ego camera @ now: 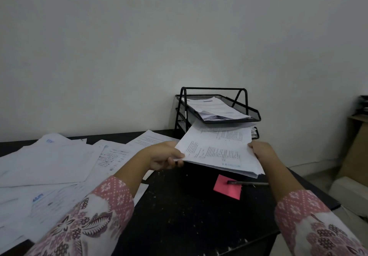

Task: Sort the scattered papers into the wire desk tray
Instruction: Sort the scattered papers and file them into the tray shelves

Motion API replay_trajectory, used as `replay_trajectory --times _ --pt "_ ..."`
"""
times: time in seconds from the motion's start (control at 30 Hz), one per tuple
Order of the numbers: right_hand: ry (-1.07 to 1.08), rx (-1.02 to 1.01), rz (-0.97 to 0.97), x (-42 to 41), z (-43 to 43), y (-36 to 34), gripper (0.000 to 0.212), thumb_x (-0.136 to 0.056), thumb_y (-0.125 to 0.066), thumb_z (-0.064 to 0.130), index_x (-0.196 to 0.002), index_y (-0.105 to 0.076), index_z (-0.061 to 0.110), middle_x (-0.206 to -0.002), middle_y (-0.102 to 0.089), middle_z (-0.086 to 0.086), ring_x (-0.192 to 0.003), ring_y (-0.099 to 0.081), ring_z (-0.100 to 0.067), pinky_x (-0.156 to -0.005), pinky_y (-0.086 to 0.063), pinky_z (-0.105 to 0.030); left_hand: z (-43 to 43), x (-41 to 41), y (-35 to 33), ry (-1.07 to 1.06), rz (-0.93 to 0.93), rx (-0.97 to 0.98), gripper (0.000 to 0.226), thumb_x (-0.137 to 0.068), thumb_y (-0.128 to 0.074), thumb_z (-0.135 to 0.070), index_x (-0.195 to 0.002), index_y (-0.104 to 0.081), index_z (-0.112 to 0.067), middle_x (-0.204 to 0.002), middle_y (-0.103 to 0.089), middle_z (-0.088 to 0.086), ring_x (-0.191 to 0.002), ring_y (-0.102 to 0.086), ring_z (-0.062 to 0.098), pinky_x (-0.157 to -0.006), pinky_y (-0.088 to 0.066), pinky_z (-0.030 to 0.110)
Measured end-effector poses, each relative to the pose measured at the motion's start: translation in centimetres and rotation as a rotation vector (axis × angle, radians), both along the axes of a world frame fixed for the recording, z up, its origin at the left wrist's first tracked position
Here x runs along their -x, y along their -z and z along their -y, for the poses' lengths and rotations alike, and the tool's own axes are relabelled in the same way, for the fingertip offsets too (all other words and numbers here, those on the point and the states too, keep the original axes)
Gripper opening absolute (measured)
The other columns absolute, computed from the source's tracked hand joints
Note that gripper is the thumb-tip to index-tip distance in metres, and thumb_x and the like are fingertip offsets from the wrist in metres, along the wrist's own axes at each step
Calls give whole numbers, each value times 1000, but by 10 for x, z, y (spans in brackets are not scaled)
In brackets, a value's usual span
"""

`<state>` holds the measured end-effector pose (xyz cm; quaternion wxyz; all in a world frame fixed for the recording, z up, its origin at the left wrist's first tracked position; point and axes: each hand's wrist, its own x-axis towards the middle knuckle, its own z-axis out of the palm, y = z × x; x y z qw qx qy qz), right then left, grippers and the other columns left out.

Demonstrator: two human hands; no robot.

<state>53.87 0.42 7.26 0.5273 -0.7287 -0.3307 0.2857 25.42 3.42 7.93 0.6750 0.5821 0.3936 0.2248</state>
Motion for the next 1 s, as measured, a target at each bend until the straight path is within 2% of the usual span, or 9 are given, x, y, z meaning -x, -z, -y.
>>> replay_trajectory --times 0.23,0.3,0.43,0.5,0.53,0.63,0.7,0.9,1.0 --pt "-86 -198 -618 0 7 -1 17 -97 -43 16 -91 -53 3 -81 -60 -12 -63 -60 -23 -39 -50 -22 -18 -50 -3 -207 13 -64 24 -94 -31 9 -99 -49 -7 -90 -53 9 -45 -54 4 -34 -28 6" --pt "-95 -230 -694 -3 8 -2 20 -97 -43 21 -85 -52 7 -73 -61 -12 -51 -60 -21 -35 -46 -19 -25 -66 -4 -257 15 -92 26 -94 -28 9 -106 -45 -6 -92 -54 12 -38 -56 4 -33 -30 8" --pt "-126 -223 -622 -9 2 2 15 -95 -43 18 -88 -50 8 -73 -55 -13 -31 -48 -10 -30 -31 -12 -32 -96 -2 -321 41 -105 37 -93 -26 8 -127 -35 -1 -109 -57 19 -43 -62 8 -35 -33 11" --pt "-99 -274 -614 -11 -7 5 13 -95 -41 4 -83 -45 4 -72 -49 -14 -29 -48 -8 -30 -34 -13 -30 -106 -3 -328 98 -68 42 -94 -31 6 -135 -28 0 -87 -67 16 -52 -62 12 -40 -35 14" --pt "-71 -293 -600 -11 -9 4 13 -94 -40 -3 -82 -43 1 -71 -48 -16 -30 -51 -9 -32 -38 -13 -28 -109 -4 -325 147 -54 39 -94 -35 5 -133 -28 2 -83 -68 16 -52 -62 12 -41 -38 15" --pt "8 -344 -577 -14 -19 4 11 -92 -41 -11 -100 -43 -3 -77 -52 -21 -36 -60 -13 -38 -48 -17 -29 -114 -4 -380 313 -53 36 -92 -50 4 -123 -31 2 -113 -56 29 -46 -65 13 -42 -50 17" --pt "50 -377 -572 -16 -26 3 17 -92 -42 -12 -106 -40 -2 -79 -52 -20 -39 -62 -15 -40 -51 -19 -34 -117 1 -446 372 -84 40 -89 -56 4 -120 -31 -3 -119 -52 29 -51 -68 17 -48 -55 20" --pt "116 -399 -538 -12 -46 -8 17 -92 -47 -9 -107 -45 -1 -82 -53 -13 -40 -62 -17 -42 -53 -20 -46 -117 11 -504 404 -119 41 -88 -55 10 -125 -41 -1 -125 -48 28 -67 -67 18 -54 -55 17" --pt "106 -405 -550 -14 -56 -8 11 -93 -43 -8 -88 -46 1 -99 -52 -19 -40 -63 -11 -48 -54 -22 -51 -117 13 -505 397 -120 36 -87 -56 11 -121 -45 4 -123 -49 29 -69 -66 18 -56 -56 17"
